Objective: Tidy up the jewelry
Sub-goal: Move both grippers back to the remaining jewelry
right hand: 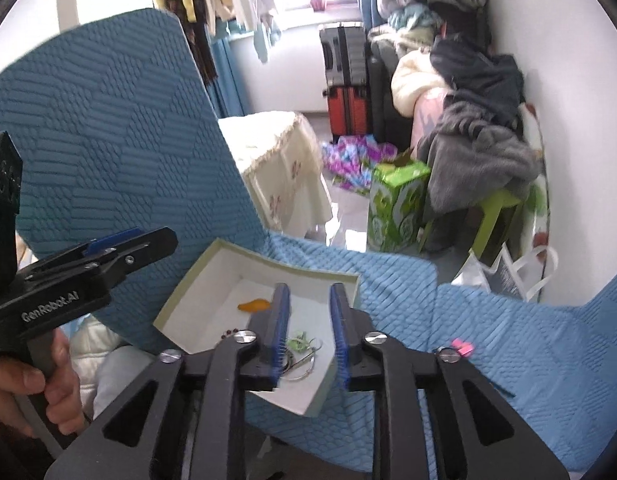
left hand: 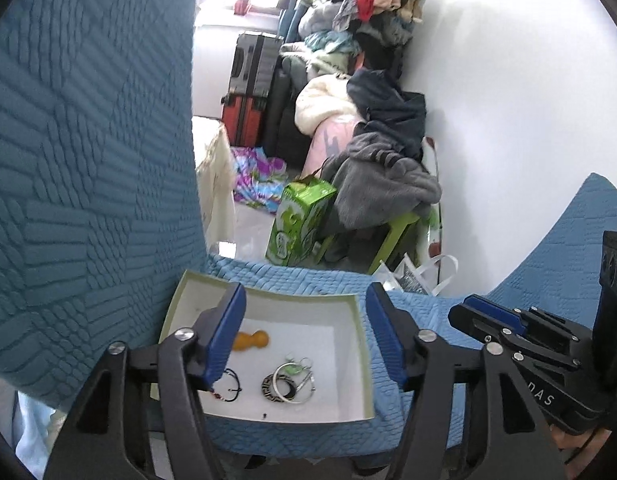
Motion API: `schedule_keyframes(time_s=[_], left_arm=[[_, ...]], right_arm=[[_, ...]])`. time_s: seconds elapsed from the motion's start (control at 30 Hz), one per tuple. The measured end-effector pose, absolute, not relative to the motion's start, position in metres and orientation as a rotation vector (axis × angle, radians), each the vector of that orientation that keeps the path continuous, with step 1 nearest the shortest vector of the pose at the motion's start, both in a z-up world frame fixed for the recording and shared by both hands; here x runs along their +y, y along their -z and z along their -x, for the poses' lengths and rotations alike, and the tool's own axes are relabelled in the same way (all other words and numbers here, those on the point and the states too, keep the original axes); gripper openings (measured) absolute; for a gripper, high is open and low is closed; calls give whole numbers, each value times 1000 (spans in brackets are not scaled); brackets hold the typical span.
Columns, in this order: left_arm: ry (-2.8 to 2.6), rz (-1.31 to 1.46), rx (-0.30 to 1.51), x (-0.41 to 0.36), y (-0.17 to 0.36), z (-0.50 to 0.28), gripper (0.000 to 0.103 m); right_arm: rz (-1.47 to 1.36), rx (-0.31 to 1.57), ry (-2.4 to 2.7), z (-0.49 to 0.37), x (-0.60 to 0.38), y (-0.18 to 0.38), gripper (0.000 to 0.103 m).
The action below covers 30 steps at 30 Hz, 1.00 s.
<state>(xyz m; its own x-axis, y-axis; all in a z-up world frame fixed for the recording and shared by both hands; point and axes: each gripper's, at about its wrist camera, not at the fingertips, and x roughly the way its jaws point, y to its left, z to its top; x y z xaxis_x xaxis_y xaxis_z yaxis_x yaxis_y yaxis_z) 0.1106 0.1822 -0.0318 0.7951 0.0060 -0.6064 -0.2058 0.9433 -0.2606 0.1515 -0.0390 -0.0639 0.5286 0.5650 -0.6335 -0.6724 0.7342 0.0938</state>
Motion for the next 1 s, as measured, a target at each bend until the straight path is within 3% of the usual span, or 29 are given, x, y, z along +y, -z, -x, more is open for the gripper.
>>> schedule_keyframes(time_s=[0.33, 0.83, 1.0], left_arm=[[-93, 285, 591, 132, 13, -107, 83], [-186, 300, 690, 77, 56, -132, 84], [-166, 280, 677, 59, 74, -140, 90]], right_arm=[[152, 653, -667, -153, -98, 56, 21], [138, 686, -560, -161, -169, 93, 22], [116, 707, -528, -166, -189, 112, 22]])
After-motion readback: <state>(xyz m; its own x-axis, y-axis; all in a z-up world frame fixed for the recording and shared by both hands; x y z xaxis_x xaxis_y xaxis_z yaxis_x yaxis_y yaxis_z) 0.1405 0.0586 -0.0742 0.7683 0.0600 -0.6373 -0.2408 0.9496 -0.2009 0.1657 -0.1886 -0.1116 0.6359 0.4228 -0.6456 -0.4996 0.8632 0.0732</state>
